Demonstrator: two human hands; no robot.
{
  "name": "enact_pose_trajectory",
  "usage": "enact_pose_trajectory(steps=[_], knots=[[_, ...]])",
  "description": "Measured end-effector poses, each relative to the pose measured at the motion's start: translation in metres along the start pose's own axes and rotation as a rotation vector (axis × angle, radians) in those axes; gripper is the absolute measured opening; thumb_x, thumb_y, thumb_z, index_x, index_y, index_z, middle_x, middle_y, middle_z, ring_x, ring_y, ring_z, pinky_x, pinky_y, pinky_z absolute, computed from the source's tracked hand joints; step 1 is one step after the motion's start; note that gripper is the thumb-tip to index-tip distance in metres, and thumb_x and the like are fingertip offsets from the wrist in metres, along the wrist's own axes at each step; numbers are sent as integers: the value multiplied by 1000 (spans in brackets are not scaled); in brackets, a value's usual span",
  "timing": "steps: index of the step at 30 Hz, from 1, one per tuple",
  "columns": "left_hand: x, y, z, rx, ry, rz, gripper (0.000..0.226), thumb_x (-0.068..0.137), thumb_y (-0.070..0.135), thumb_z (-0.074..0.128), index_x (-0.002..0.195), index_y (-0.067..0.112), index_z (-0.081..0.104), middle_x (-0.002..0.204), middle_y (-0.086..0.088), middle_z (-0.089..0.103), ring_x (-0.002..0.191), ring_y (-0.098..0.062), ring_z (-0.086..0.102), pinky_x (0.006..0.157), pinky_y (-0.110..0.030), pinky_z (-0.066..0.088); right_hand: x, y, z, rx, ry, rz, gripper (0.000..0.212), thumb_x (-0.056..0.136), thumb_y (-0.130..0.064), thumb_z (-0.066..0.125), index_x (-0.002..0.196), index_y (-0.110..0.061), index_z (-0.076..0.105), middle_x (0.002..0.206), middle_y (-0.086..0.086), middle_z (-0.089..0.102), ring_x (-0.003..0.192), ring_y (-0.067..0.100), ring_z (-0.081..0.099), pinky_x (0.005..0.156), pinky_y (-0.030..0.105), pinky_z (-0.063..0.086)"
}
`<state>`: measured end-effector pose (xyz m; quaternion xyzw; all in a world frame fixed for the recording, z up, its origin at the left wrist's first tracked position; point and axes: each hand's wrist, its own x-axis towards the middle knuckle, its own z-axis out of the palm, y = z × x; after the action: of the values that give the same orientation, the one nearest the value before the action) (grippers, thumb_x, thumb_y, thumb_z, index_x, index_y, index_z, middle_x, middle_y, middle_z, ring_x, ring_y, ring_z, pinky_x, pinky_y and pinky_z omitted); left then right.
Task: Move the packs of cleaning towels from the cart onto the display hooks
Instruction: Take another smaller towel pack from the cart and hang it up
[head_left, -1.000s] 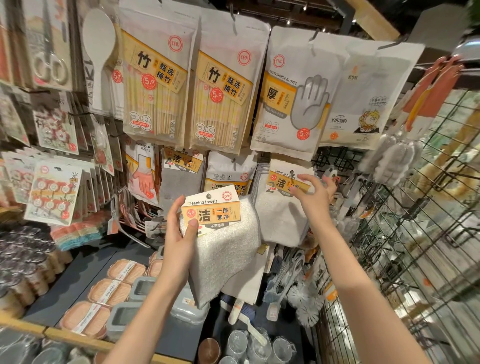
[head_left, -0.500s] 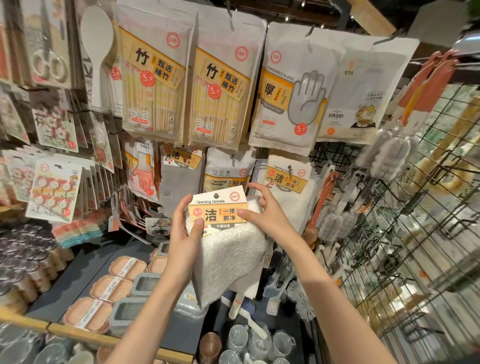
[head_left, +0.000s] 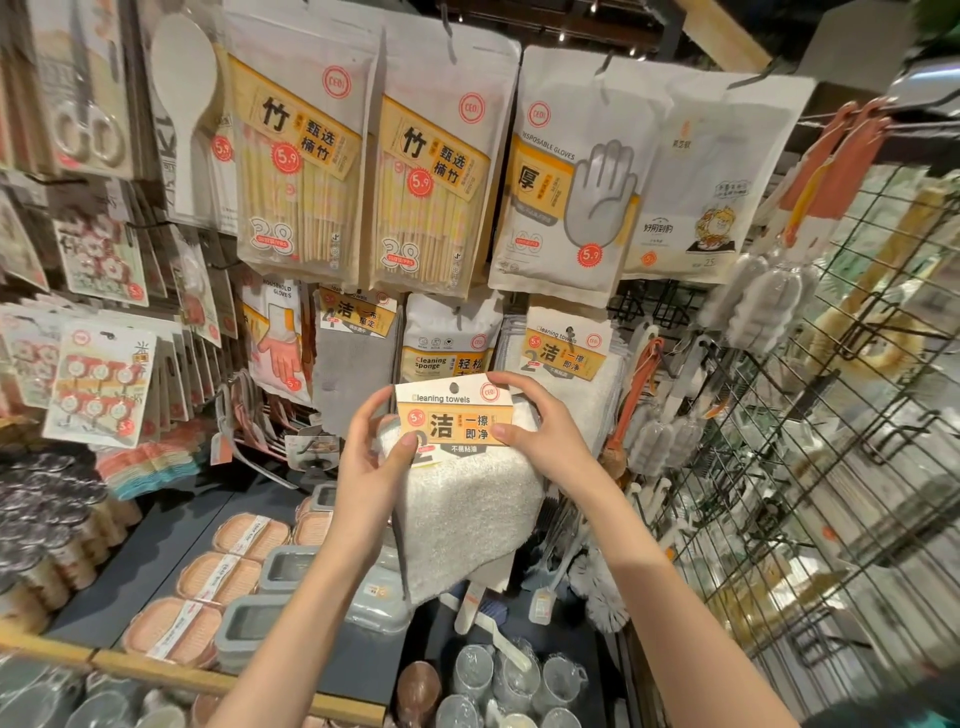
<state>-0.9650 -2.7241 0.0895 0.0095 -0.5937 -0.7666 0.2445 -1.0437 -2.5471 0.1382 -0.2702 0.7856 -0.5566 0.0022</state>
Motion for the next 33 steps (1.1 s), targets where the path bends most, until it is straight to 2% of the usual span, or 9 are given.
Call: enact_pose_trajectory(steps=[3, 7, 10, 12, 17, 21, 25, 29, 33], knots=[[1, 1, 0, -27, -23, -33, 52, 89, -2, 58, 131, 26, 48, 113, 1, 62, 88, -6, 69, 68, -22, 56, -3, 5, -9, 5, 42, 22, 54, 82, 8, 63, 124, -25, 54, 121, -8, 57, 111, 2, 51, 88, 6, 41], [2, 1, 0, 13, -15, -28, 49, 88, -3, 59, 129, 21, 49, 105, 2, 59, 69, -1, 64, 60, -15, 52, -7, 14, -24, 63, 143, 41, 53, 83, 10, 60, 119, -28, 57, 119, -19, 54, 105, -15, 49, 78, -1, 40], [5, -2, -3, 24, -9, -30, 45, 88, 0, 60, 125, 24, 52, 100, 3, 61, 71, 0, 62, 63, -13, 51, -6, 21, -41, 69, 270, 74, 59, 83, 10, 60, 113, -41, 58, 117, -30, 50, 110, -5, 50, 91, 15, 46], [7, -4, -4, 43, -17, -33, 42, 89, 2, 60, 125, 23, 52, 97, 5, 62, 76, 3, 62, 66, -11, 50, -3, 24, -52, 55, 336, 86, 60, 84, 9, 59, 117, -41, 58, 117, -32, 49, 118, 4, 48, 94, 22, 45], [11, -10, -5, 78, -20, -40, 37, 90, 4, 59, 121, 24, 55, 99, 5, 62, 82, 7, 60, 70, -7, 47, 5, 29, -71, 31, 450, 68, 58, 84, 8, 59, 119, -38, 56, 124, -17, 52, 111, 1, 50, 81, 8, 47], [17, -11, -6, 92, -17, -31, 35, 90, 5, 60, 113, 32, 57, 102, 7, 62, 83, 9, 60, 70, -6, 46, 16, 30, -78, 32, 480, 73, 54, 85, 9, 58, 118, -33, 58, 114, -26, 50, 101, -14, 50, 78, 3, 43], [21, -12, -7, 91, -16, -20, 35, 90, 5, 60, 113, 32, 58, 104, 6, 62, 81, 9, 60, 68, -7, 47, 28, 39, -83, -12, 515, 111, 48, 85, 7, 58, 116, -29, 60, 117, -19, 51, 118, 7, 46, 99, 24, 39], [26, -13, -9, 110, -16, -19, 33, 90, 6, 60, 113, 30, 58, 104, 5, 62, 81, 10, 60, 66, -7, 47, 36, 46, -83, -25, 530, 135, 44, 84, 9, 57, 114, -24, 62, 116, -16, 51, 117, 8, 46, 91, 19, 41], [30, -14, -11, 119, -14, -24, 32, 90, 5, 60, 112, 29, 58, 103, 3, 62, 82, 10, 60, 64, -6, 47, 48, 52, -81, -79, 532, 142, 37, 86, 5, 58, 112, -20, 64, 114, -14, 54, 120, 11, 47, 104, 28, 37]])
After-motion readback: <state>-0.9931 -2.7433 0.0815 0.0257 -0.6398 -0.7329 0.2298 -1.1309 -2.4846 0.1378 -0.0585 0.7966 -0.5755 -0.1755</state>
